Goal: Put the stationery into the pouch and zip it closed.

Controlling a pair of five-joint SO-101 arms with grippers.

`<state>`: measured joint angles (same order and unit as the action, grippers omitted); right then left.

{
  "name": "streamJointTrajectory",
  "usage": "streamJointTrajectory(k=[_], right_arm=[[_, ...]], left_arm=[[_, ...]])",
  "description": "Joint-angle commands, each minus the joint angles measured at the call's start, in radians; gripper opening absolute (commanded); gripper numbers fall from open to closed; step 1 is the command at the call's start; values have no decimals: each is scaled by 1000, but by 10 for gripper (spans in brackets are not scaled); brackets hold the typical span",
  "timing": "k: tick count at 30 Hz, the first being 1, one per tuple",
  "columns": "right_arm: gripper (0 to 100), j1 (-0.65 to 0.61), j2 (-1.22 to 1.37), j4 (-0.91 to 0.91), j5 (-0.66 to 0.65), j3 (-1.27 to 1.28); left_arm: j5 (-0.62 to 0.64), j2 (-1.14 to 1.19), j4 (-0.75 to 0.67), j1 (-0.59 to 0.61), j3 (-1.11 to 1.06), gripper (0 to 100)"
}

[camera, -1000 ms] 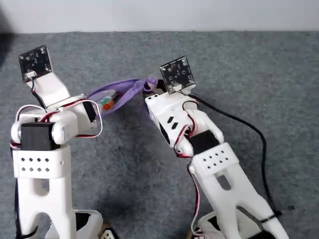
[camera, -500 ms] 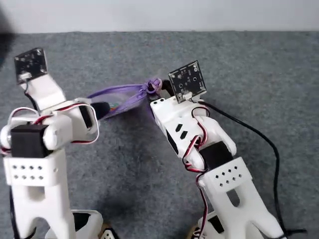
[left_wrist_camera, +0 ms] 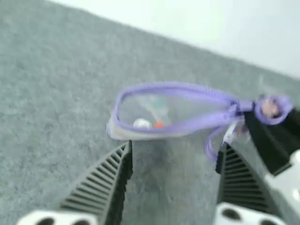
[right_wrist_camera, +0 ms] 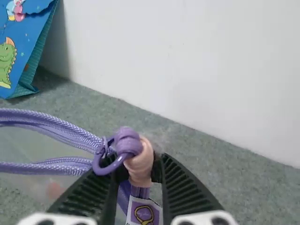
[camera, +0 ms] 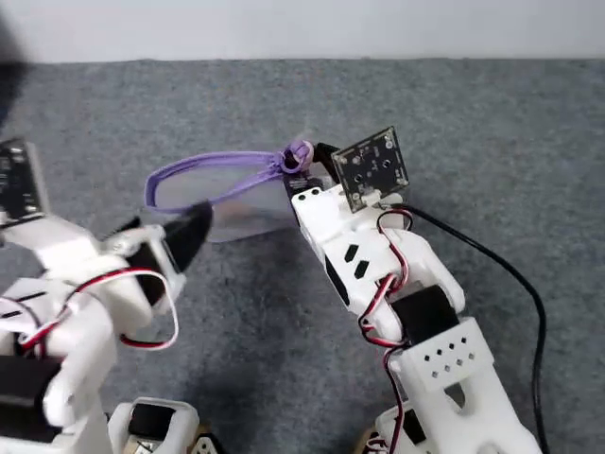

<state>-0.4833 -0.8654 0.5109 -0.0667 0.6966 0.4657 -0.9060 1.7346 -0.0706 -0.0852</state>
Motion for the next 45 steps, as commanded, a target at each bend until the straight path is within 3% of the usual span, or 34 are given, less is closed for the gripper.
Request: streamJointTrajectory(k=[1, 9, 20, 36, 45], right_arm=[[7, 2, -70, -1, -43, -20], [7, -94, -142, 10, -112, -20], [7, -96, -282, 300, -140, -20], [7, -94, -575, 843, -146, -15], [7, -94, -595, 900, -29, 6]], left_arm=[[-18, -78, 20, -68, -61, 283], [-115, -120, 18, -178, -328, 280], [-120, -114, 14, -175, -375, 279], [-107, 61, -298, -173, -332, 279], [-43, 175, -506, -236, -177, 279]])
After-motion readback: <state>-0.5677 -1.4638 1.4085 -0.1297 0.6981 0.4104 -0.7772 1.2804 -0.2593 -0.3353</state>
